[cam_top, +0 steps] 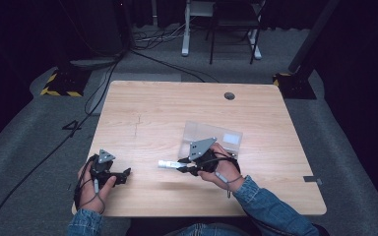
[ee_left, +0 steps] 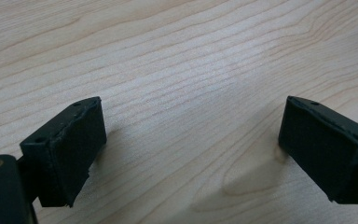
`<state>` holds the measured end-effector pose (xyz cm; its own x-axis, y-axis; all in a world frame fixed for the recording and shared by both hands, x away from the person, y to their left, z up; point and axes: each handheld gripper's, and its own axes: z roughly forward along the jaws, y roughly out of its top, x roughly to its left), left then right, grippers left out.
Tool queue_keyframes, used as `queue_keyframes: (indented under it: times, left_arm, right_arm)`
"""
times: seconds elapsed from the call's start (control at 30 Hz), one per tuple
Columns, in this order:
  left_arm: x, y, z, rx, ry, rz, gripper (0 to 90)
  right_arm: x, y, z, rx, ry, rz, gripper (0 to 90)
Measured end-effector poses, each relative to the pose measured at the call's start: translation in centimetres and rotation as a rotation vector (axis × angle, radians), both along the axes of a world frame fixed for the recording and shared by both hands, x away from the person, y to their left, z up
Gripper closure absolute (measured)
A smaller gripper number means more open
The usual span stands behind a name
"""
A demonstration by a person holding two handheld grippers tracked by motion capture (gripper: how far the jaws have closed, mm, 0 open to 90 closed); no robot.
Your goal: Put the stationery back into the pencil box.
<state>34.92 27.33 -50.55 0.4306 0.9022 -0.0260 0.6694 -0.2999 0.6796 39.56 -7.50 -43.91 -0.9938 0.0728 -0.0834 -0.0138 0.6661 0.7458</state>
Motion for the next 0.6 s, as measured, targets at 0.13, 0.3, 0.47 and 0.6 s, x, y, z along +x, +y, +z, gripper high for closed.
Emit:
queue_keyframes:
  times: [0.13,0.3,0.47,0.6]
  left_arm:
    - [0.0,0.0,0.0,0.001,0.0,-0.001,7.6]
    - [0.0,0.0,0.0,0.0,0.0,0.0,7.6]
    - [0.0,0.0,0.0,0.0,0.0,0.0,7.6]
    - [0.0,0.0,0.0,0.0,0.0,0.0,7.7]
  right_arm:
    - [0.6,-0.6,0.3,-0.01,0.001,-0.01,71.7]
    - [1.4,-1.6,0.6,-0.011,0.004,-0.037,71.7]
    - [2.2,-2.6,0.9,-0.011,0.0,-0.064,71.7]
    - [3.1,-3.6,0.9,-0.016,0.0,-0.088,71.6]
